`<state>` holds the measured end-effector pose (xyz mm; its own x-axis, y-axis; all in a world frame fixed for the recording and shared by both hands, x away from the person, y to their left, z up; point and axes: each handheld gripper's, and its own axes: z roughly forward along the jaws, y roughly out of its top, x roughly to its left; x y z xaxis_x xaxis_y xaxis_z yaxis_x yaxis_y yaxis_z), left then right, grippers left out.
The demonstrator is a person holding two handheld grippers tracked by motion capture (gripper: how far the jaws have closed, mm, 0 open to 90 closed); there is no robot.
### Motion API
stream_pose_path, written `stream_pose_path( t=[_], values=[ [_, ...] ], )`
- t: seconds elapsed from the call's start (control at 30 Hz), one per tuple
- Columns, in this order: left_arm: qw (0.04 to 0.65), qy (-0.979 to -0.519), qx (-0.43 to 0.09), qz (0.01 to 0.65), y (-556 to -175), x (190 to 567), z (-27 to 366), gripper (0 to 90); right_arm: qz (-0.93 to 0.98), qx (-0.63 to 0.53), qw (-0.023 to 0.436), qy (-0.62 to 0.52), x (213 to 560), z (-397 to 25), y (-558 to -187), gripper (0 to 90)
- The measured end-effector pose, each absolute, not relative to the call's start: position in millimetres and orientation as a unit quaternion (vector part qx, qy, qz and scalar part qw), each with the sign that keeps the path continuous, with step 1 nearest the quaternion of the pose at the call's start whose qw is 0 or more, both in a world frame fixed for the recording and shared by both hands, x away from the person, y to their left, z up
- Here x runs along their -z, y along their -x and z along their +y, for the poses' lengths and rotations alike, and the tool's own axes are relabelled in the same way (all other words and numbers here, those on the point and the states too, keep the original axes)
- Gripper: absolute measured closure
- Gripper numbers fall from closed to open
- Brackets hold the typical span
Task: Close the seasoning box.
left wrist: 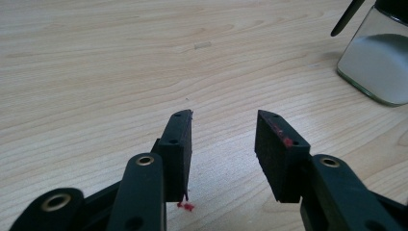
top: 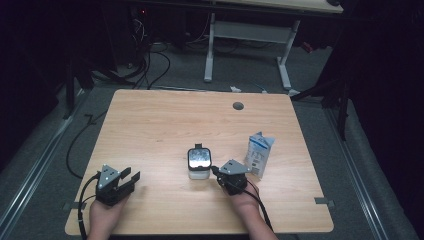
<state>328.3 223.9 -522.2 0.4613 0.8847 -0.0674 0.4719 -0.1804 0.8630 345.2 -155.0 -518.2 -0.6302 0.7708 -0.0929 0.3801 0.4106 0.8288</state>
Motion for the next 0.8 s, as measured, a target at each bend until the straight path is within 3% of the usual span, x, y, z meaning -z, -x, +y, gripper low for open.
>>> stream_pose_path(
  t=[0.8],
  values=[
    [0.442, -0.735, -0.232, 0.458, -329.0, 523.3, 220.3, 56.7, 0.806, -0.411, 0.240, -0.353, 516.2, -153.1, -339.9, 89.9]
  ],
)
